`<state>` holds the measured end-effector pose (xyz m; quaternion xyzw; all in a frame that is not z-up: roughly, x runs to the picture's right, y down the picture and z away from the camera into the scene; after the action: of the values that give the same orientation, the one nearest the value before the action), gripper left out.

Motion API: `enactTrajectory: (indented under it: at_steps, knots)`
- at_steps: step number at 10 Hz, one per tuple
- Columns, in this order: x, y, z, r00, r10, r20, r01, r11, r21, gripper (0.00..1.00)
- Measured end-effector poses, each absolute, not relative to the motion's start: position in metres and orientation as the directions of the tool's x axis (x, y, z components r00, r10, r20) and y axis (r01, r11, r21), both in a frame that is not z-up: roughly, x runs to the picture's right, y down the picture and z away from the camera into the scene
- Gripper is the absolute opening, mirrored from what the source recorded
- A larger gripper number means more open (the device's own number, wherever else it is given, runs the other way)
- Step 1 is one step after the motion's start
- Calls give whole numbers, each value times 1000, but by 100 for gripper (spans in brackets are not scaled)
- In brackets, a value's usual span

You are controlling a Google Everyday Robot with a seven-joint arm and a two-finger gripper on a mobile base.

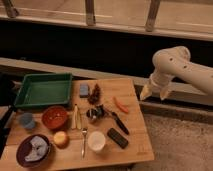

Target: Place pepper in metal cup

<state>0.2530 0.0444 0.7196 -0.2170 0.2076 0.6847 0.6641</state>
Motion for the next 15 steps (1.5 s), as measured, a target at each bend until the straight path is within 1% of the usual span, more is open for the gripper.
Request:
enactTrajectory:
  at_steps: [15]
  knots:
    - [253, 45, 720, -12, 820, -573, -1000, -14, 1, 69]
